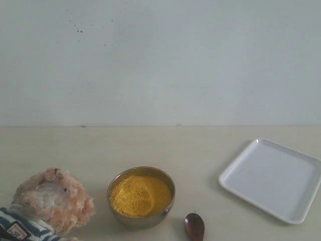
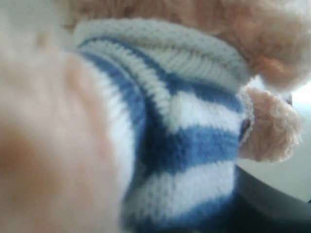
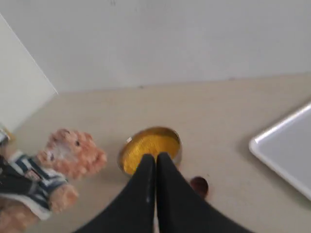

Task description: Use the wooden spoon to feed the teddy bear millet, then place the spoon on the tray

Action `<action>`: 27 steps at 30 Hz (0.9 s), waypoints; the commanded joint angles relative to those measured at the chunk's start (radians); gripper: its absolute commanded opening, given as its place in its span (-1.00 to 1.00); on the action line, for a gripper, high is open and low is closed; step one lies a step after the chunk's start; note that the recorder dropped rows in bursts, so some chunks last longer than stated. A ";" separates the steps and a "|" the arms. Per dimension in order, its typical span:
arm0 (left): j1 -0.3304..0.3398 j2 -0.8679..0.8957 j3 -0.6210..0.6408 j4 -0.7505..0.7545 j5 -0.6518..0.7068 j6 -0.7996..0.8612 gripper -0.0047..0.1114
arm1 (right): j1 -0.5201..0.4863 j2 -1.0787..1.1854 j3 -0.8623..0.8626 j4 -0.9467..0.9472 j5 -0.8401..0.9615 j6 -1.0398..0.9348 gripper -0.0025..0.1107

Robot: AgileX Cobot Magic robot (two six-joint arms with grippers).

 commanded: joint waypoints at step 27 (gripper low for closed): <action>0.004 -0.008 0.003 -0.016 0.006 0.006 -0.82 | 0.530 0.624 -0.198 -0.910 0.090 0.545 -0.96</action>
